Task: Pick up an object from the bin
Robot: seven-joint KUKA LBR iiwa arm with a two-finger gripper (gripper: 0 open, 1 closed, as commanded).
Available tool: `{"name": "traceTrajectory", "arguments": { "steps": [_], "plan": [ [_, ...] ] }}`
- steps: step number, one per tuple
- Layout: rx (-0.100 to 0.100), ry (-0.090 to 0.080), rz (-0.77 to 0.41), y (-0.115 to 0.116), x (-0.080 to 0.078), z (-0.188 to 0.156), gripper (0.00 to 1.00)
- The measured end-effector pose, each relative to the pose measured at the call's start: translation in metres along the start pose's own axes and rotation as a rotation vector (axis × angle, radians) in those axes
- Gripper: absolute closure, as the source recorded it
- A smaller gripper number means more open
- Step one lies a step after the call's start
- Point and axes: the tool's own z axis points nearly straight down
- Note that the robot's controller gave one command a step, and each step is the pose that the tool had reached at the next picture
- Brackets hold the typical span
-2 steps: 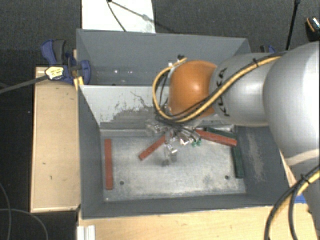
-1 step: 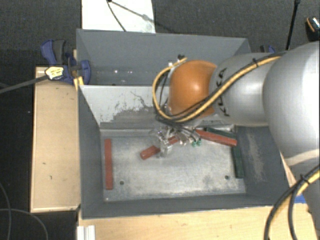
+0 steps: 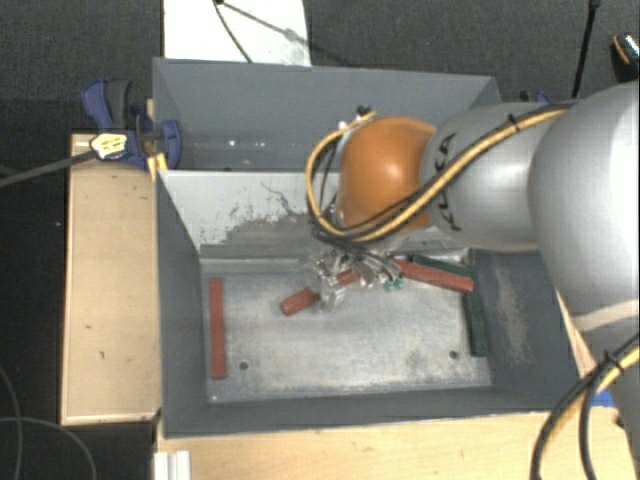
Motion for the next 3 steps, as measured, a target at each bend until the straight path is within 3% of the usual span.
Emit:
{"name": "traceTrajectory", "arguments": {
  "steps": [3],
  "plan": [
    [0.002, -0.004, 0.017, -0.001, -0.005, -0.086, 1.00]
  ]
}}
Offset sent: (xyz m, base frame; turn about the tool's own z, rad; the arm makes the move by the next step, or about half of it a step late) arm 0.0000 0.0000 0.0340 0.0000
